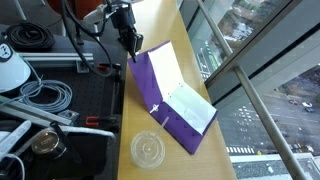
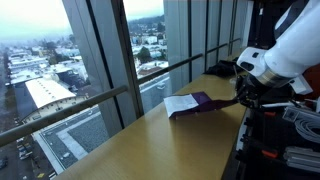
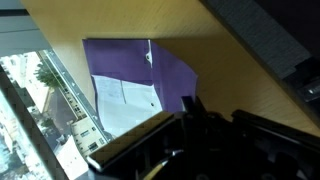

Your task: Open the purple file holder

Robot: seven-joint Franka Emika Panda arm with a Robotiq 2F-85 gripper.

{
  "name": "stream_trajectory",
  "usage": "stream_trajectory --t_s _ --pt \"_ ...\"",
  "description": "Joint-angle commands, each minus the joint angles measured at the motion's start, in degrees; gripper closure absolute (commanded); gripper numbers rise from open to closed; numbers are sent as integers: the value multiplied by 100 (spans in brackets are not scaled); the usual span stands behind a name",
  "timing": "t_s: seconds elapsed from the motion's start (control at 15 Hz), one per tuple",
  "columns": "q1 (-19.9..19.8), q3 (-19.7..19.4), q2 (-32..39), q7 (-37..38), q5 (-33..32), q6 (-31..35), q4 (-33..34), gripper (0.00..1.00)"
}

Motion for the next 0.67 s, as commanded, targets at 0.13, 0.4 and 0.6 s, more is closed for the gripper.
stream_trajectory --t_s 0.13,0.4,0.6 --pt "-49 10 -63 -223 783 -311 50 100" --pt "-92 -42 -192 -459 1279 -126 143 100" --pt "-137 -69 -240 -601 1539 -77 256 100"
